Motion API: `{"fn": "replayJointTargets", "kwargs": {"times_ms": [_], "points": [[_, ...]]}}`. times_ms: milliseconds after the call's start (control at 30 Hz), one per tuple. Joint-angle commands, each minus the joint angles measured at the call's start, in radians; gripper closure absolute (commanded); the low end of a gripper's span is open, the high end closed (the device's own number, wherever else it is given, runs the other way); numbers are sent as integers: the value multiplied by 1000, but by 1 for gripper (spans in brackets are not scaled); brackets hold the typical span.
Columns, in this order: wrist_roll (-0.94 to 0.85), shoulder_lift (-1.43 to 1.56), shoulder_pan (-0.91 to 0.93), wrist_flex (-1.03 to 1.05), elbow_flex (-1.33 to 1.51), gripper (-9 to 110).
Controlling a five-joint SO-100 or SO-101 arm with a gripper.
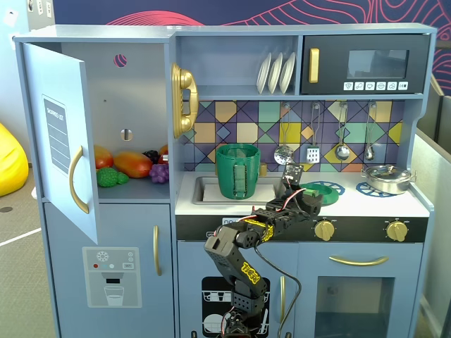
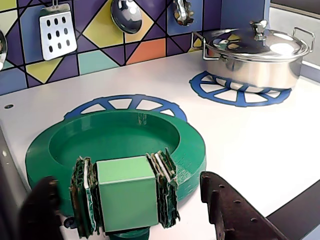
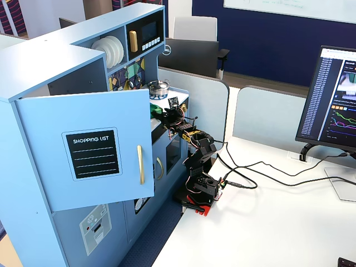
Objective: Pick up the lid from the counter and put it on the green recipient
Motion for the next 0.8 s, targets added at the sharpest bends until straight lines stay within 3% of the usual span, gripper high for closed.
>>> {"fn": "replayJointTargets", "kwargs": {"times_ms": [0, 367, 767], "points": [[12, 3, -35, -58, -64, 101], [20, 18, -48, -64, -135, 101], [66, 52, -172, 238, -569, 102]]}}
